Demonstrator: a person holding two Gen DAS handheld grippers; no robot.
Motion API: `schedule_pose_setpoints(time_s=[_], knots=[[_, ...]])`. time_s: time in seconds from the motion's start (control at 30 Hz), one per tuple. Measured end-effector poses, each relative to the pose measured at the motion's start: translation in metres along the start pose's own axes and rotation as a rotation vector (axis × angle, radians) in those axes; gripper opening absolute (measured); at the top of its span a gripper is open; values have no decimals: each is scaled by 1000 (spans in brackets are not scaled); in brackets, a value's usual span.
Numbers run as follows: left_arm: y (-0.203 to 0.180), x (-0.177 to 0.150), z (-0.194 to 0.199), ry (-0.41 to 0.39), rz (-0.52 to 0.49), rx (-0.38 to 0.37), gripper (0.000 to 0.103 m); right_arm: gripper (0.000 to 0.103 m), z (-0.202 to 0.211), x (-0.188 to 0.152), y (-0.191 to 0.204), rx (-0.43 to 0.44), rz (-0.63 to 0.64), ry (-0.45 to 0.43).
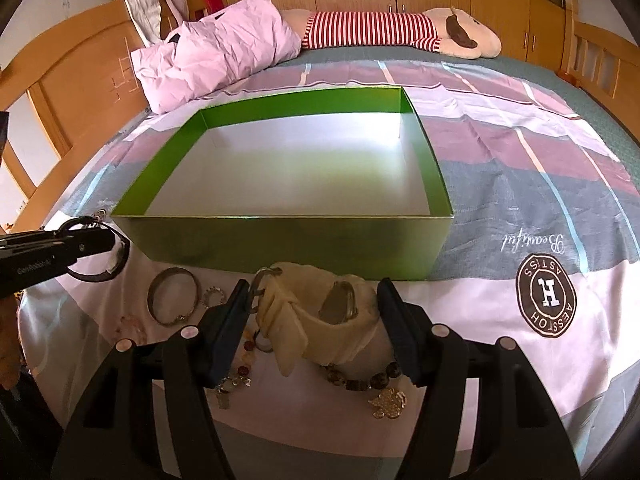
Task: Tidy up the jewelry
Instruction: 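Lift the black watch with left gripper while right gripper lifts the white watch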
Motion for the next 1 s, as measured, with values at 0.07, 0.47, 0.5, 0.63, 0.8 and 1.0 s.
schedule_pose_setpoints(time_s=[0.07, 0.47, 0.5, 0.63, 0.8, 1.0], knots=[[-1, -1, 0, -1, -3, 3, 16, 65, -1, 0, 1, -1, 7, 7], [-3, 1, 4, -34, -14, 11, 16, 65, -1, 0, 1, 3, 4, -6], [-4, 1, 5, -40, -19, 13, 16, 65, -2, 0, 2, 3, 7, -3], [-5, 1, 6, -41, -25, 13, 16, 65, -1, 0, 5, 1, 20, -8], [-4, 2, 7, -43, -21, 15, 16, 65, 2, 0, 5, -2, 20, -17], [-2, 4, 9, -52, -18, 6, 16, 65, 11, 3, 8, 10, 29, -48]])
Point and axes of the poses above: each gripper's, at about its wrist camera, not at the fingertips, and z roughly against the way its jaws point, y to its left, x to its top, the point moved 3 cm from there along -z, roughly the way its jaws point, and after that the axes turned 5 degrees about z, right-handed, at the moved point
